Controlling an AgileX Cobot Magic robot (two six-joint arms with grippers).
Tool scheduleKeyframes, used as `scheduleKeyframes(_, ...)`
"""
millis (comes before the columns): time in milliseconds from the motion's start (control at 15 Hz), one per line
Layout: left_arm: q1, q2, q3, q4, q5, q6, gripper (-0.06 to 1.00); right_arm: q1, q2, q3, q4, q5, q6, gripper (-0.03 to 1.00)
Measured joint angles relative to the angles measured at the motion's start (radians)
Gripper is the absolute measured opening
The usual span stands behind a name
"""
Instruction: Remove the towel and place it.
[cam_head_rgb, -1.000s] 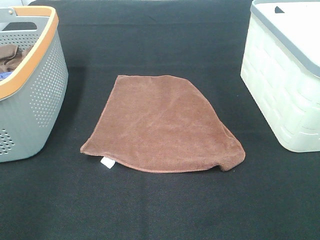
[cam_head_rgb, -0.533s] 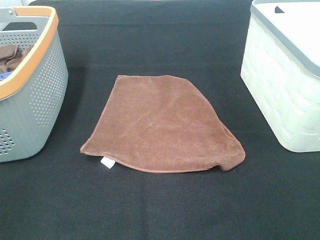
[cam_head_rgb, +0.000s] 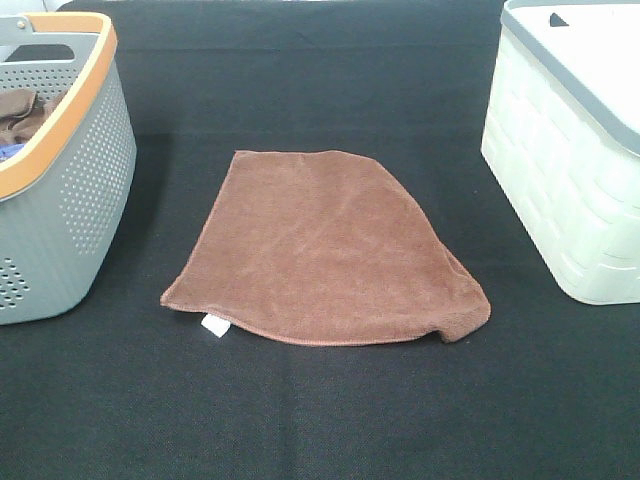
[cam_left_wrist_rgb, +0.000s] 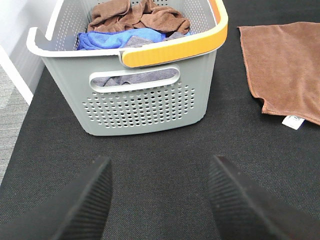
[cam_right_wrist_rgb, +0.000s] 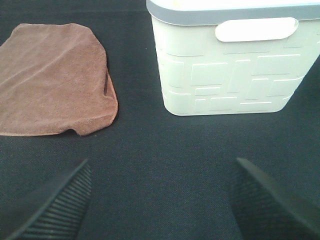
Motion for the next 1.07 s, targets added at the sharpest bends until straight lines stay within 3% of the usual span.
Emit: scheduleKeyframes(1067,0.000,0.000,0.000,0.000,0.000,0.000,0.56,0.000,-0.003,0.000,0.000,0.000,0.000,0.72)
